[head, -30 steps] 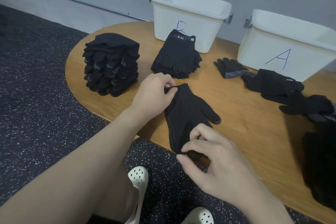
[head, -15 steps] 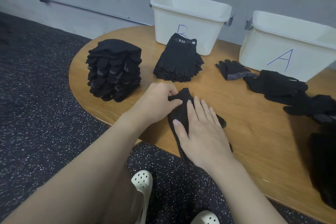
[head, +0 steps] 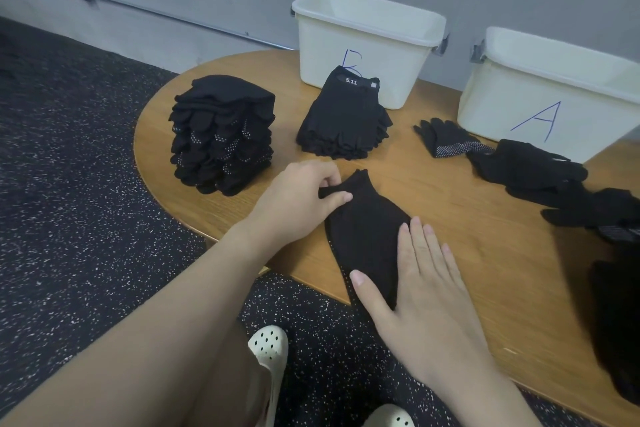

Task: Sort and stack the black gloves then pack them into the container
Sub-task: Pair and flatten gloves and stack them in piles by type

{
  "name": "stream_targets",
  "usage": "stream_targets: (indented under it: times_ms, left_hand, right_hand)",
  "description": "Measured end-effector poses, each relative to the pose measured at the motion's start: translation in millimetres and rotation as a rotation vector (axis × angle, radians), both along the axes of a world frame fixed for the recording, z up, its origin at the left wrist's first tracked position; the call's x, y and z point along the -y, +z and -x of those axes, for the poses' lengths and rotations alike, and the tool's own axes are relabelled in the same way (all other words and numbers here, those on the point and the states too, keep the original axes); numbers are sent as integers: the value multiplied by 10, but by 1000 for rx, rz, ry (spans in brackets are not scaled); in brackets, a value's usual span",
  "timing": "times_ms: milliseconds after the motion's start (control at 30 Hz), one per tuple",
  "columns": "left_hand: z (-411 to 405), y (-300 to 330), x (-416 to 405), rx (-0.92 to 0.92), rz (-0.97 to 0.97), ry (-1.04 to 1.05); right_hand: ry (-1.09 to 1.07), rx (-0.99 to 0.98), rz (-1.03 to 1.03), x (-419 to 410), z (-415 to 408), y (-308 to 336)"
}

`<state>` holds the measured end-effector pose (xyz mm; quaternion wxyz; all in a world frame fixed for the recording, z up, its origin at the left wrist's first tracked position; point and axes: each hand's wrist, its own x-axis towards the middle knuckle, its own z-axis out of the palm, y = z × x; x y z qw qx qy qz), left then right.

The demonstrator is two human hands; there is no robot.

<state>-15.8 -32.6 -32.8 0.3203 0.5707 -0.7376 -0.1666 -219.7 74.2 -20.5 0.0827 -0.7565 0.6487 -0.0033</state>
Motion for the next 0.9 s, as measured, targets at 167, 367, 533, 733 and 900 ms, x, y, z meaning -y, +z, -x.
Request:
stream_targets:
  times_ms: [167, 367, 533, 733, 900]
  left_hand:
    - [-16, 92, -77, -78, 34, -40]
    - [108, 124, -137, -219, -46, -69]
    - [241, 191, -70, -135, 204, 30]
    - [290, 279, -60, -194, 197, -85]
    - [163, 296, -332, -142, 281, -173]
  right_hand:
    - [-7, -3, -6, -4, -20, 38]
    - [-24, 17, 4, 41, -7, 92]
    - [-58, 127, 0, 132, 113, 206]
    - [-77, 211, -50, 318, 338, 301]
    - [-24, 415, -54, 407, 557, 331]
